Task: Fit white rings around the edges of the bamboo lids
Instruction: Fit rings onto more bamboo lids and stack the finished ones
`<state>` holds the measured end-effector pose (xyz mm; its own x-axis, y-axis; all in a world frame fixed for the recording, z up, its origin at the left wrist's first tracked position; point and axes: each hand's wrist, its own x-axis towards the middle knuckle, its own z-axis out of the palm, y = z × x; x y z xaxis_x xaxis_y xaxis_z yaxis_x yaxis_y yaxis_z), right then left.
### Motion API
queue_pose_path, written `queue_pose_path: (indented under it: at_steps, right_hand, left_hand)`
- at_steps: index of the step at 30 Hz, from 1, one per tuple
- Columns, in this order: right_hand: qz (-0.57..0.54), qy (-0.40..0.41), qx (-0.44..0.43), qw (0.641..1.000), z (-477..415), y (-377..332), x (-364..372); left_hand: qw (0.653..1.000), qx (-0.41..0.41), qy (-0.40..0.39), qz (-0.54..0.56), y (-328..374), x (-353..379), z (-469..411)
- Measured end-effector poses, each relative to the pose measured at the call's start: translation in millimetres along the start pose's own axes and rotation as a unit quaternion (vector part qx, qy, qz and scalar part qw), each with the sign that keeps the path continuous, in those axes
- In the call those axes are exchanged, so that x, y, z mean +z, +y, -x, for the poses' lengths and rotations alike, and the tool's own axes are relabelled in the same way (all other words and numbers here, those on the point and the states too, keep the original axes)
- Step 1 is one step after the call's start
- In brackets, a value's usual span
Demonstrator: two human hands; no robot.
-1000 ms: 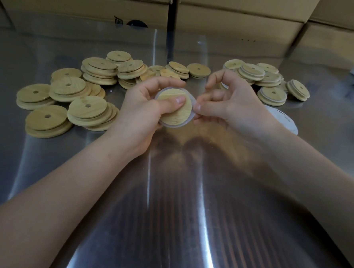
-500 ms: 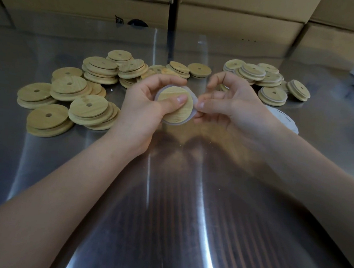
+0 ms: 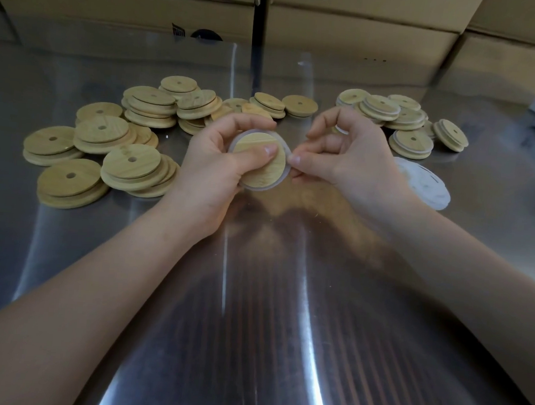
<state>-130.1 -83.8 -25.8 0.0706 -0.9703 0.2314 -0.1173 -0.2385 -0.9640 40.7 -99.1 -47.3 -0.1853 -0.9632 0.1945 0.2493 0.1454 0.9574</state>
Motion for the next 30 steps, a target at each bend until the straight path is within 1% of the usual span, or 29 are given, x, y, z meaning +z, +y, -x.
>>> queue_pose_path:
  at_steps: [7, 13, 15, 20, 22, 26, 30]
  right_hand:
    - [-0.032, 0.001, 0.012, 0.999, 0.6, -0.3, 1.3]
    - [-0.016, 0.013, -0.003, 1.000, 0.3, 1.7, 2.1]
    - [-0.007, 0.012, -0.005, 1.000, 0.0, 2.7, 1.6]
    - [0.002, 0.029, -0.005, 1.000, -2.5, 4.0, 1.1]
    - [0.013, 0.018, 0.014, 1.000, -2.2, 4.4, 1.8]
    - [-0.002, -0.026, 0.071, 0.997, -1.8, 6.9, 2.9]
    - [-0.029, -0.006, 0.083, 0.996, -5.3, 7.6, -0.2]
  left_hand:
    - [1.000, -0.015, 0.002, 0.018, -1.2, -0.1, -0.4]
    - [1.000, -0.017, -0.022, 0.002, -2.6, -0.9, -0.6]
    - [0.999, -0.016, -0.020, -0.019, -2.4, -0.8, -0.6]
    - [0.999, -0.023, -0.011, -0.019, -0.1, 2.6, 0.4]
    - [1.000, -0.025, -0.016, -0.009, 0.0, 3.7, 0.6]
    - [0.998, -0.040, -0.019, 0.034, -0.2, 5.3, 0.5]
    - [0.995, -0.069, 0.010, 0.077, 0.2, 4.6, -3.3]
